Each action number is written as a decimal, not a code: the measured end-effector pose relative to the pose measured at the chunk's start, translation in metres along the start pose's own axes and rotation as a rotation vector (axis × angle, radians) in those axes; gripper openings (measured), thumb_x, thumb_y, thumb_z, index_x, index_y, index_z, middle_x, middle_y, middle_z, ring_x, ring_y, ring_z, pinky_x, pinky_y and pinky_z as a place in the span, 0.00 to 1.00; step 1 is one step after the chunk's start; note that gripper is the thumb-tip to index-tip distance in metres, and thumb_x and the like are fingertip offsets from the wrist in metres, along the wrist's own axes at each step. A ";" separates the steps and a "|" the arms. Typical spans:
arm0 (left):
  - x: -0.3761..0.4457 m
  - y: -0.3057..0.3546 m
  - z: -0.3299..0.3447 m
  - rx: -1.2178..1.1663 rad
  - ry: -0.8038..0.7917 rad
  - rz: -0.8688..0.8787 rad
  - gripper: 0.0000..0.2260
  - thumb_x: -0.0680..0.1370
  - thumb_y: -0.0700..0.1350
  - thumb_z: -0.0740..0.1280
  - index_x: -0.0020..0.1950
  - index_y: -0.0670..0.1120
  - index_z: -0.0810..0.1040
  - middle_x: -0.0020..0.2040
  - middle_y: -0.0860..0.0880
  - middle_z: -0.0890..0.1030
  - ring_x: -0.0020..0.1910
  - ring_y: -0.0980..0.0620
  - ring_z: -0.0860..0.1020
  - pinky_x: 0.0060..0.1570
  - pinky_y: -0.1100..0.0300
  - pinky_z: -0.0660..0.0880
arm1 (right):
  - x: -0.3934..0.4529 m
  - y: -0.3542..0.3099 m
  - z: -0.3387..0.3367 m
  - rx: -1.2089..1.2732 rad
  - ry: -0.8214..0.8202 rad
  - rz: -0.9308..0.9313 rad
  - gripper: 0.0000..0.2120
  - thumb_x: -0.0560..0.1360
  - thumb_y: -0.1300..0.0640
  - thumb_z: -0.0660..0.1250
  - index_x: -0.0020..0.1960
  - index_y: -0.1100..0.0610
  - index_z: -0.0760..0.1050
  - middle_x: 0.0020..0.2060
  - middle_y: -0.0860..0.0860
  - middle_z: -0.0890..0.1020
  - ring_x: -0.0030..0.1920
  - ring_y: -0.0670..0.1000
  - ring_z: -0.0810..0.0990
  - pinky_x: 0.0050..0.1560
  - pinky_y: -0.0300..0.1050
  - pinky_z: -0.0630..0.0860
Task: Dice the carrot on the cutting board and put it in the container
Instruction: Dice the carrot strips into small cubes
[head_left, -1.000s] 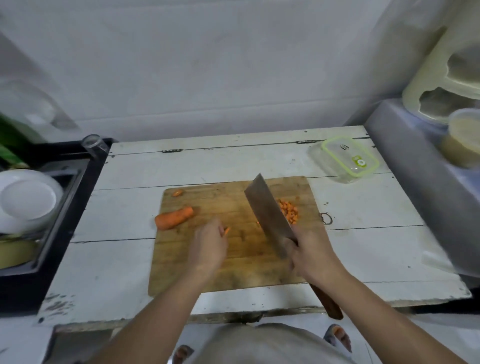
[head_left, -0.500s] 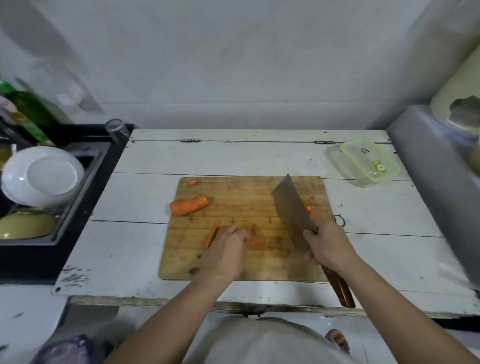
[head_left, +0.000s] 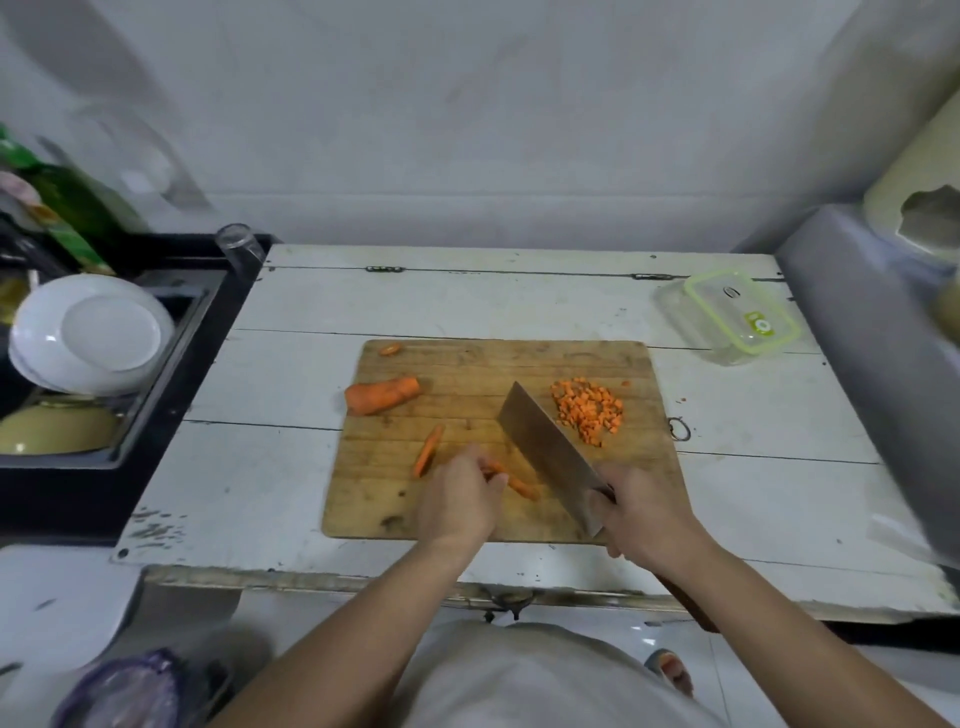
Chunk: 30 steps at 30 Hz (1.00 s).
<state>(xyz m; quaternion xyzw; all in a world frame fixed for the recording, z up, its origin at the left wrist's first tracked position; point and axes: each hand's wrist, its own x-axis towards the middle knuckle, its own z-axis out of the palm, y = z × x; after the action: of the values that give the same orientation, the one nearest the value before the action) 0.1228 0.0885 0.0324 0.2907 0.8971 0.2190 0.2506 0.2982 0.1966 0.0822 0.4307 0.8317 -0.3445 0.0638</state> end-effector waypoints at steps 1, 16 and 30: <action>0.000 0.003 -0.002 0.061 0.046 0.110 0.04 0.81 0.53 0.69 0.52 0.55 0.78 0.49 0.57 0.79 0.43 0.55 0.79 0.40 0.57 0.75 | -0.001 -0.001 -0.001 0.027 -0.004 0.008 0.12 0.81 0.58 0.60 0.40 0.48 0.74 0.30 0.48 0.80 0.26 0.48 0.82 0.30 0.49 0.79; -0.011 -0.046 0.034 0.275 0.248 0.827 0.12 0.82 0.45 0.63 0.60 0.44 0.83 0.57 0.50 0.78 0.59 0.51 0.76 0.58 0.55 0.78 | -0.011 0.002 -0.002 -0.187 0.059 -0.163 0.08 0.81 0.53 0.58 0.44 0.44 0.69 0.37 0.50 0.80 0.36 0.53 0.81 0.32 0.50 0.74; -0.009 -0.058 0.047 0.427 0.253 0.814 0.21 0.83 0.50 0.59 0.71 0.41 0.76 0.69 0.45 0.77 0.72 0.47 0.72 0.73 0.50 0.69 | -0.006 -0.007 0.025 -0.484 0.114 -0.226 0.06 0.82 0.56 0.59 0.55 0.52 0.74 0.39 0.53 0.81 0.37 0.57 0.81 0.35 0.51 0.79</action>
<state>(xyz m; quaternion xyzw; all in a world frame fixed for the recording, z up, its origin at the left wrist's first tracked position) 0.1326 0.0521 -0.0323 0.6346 0.7587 0.1436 -0.0320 0.2918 0.1740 0.0697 0.3261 0.9349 -0.1159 0.0788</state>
